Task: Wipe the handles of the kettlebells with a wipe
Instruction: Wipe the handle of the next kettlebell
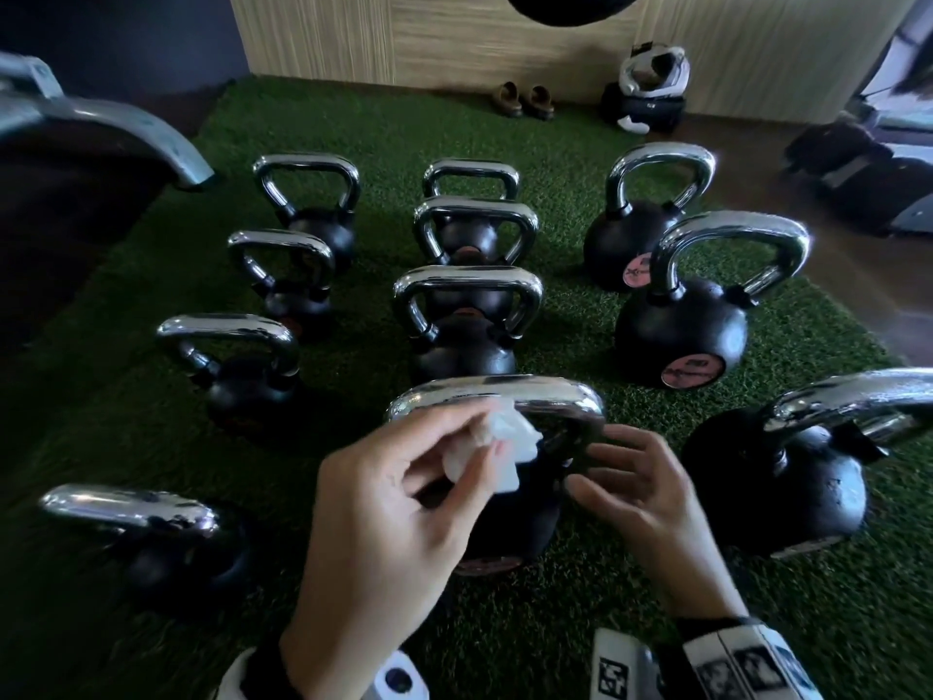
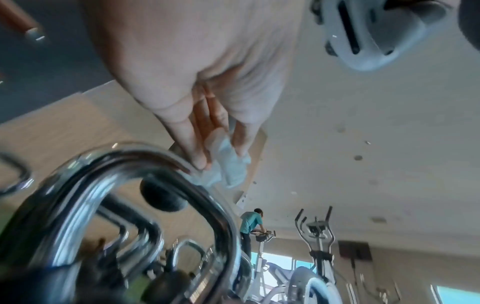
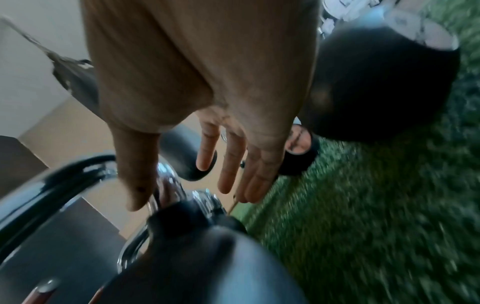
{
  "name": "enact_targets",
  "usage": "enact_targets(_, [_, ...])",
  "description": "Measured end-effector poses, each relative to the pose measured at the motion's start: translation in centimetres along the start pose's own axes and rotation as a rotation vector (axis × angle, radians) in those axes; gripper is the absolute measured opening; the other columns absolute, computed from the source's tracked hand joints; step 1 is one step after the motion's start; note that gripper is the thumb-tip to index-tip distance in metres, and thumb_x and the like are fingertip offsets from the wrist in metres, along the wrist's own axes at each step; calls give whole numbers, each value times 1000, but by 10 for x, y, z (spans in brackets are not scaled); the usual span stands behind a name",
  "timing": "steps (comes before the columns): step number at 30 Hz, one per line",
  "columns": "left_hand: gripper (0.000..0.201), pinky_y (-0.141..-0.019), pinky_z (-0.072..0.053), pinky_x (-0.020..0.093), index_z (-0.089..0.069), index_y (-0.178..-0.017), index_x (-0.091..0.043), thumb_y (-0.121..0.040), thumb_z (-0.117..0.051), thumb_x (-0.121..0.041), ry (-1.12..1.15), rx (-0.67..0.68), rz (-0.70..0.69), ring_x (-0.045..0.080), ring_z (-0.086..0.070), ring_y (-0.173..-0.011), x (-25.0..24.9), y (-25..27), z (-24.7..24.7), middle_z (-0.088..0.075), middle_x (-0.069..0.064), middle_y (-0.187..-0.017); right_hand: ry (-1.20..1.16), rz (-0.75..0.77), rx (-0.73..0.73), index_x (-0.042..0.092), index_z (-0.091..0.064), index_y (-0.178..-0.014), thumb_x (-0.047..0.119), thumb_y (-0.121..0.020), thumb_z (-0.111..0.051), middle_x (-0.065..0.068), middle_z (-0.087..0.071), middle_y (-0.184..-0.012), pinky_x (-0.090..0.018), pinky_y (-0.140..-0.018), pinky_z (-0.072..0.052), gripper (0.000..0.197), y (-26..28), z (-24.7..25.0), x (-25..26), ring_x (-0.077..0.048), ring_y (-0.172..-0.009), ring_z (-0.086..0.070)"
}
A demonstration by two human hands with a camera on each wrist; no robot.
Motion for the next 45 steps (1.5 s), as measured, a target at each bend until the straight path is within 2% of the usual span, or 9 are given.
enact_targets(5, [22, -88, -59, 25, -78, -115, -10, -94, -75, -10, -418, -38, -323, 1, -72, -105, -10, -34, -10, -77, -5, -115, -15, 5, 80, 22, -73, -110, 28, -73, -87, 1, -79, -105, -39, -91, -59, 40, -15, -48, -18, -18, -103, -74])
enact_targets(11, [20, -96, -58, 34, -79, -115, -15, -97, -73, -17, -483, 120, -352, 0, -73, -104, 3, -53, -21, -77, -11, -115, 45, 38, 57, 29, -73, -110, 41, -83, -81, 7, -78, -107, -43, -94, -58, 32, -15, -49, -22, -9, -103, -73])
enact_targets(20, [20, -103, -56, 38, -78, -115, -8, -97, -72, -14, -455, -61, -378, -1, -71, -108, 22, -33, 11, -76, -7, -116, 12, 53, 36, 30, -73, -112, 31, -86, -79, 11, -77, -109, -31, -92, -57, 26, -14, -51, -25, -4, -104, -71])
enact_targets(28, [29, -89, -54, 11, -68, -119, -13, -90, -67, -7, 68, -397, 8, -5, -72, -100, 83, 2, 38, -72, -33, -104, -45, 73, 33, 28, -74, -113, 27, -87, -79, 12, -77, -111, -23, -91, -54, 27, -12, -52, -23, -3, -108, -70])
enact_targets(31, [31, -89, -54, 11, -68, -120, -8, -89, -68, -7, 108, -420, 20, -3, -72, -101, 93, 8, 36, -70, -32, -109, -45, 71, 23, 28, -73, -117, 28, -86, -80, 12, -76, -114, -26, -95, -54, 31, -14, -51, -27, -3, -111, -69])
enact_targets(36, [24, -87, -57, 14, -79, -98, -35, -91, -68, -15, 249, -420, 330, -2, -74, -94, 140, 30, 28, -79, -13, -101, -85, 74, 8, 23, -73, -117, 20, -85, -81, 8, -77, -113, -33, -98, -55, 33, -14, -52, -27, -8, -110, -71])
enact_targets(39, [17, -83, -52, 6, -79, -100, -21, -89, -72, -10, 197, -395, 383, -3, -73, -94, 152, 47, 18, -79, -12, -98, -128, 75, 29, 20, -73, -113, 17, -80, -85, -1, -78, -111, -38, -97, -56, 36, -19, -49, -26, -16, -108, -73])
enact_targets(42, [30, -85, -50, 5, -79, -104, 2, -83, -76, -20, 194, -411, 344, 8, -77, -95, 148, 50, 13, -81, 7, -94, -145, 62, 75, 19, -74, -112, 9, -79, -85, -2, -77, -112, -37, -97, -55, 36, -22, -48, -25, -16, -109, -72])
enact_targets(45, [27, -84, -50, 4, -78, -100, 6, -83, -76, -15, 171, -446, 309, 2, -76, -91, 143, 48, 14, -81, 8, -89, -78, 97, 71, 23, -75, -105, 9, -79, -86, -1, -77, -109, -34, -94, -56, 32, -21, -46, -20, -14, -107, -72])
Point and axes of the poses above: each hand's wrist, its own y-axis away from the middle knuckle, its own z-axis out of the back of the hand, x = y × z, the point moved 6 cm from there along -y, towards the middle knuckle
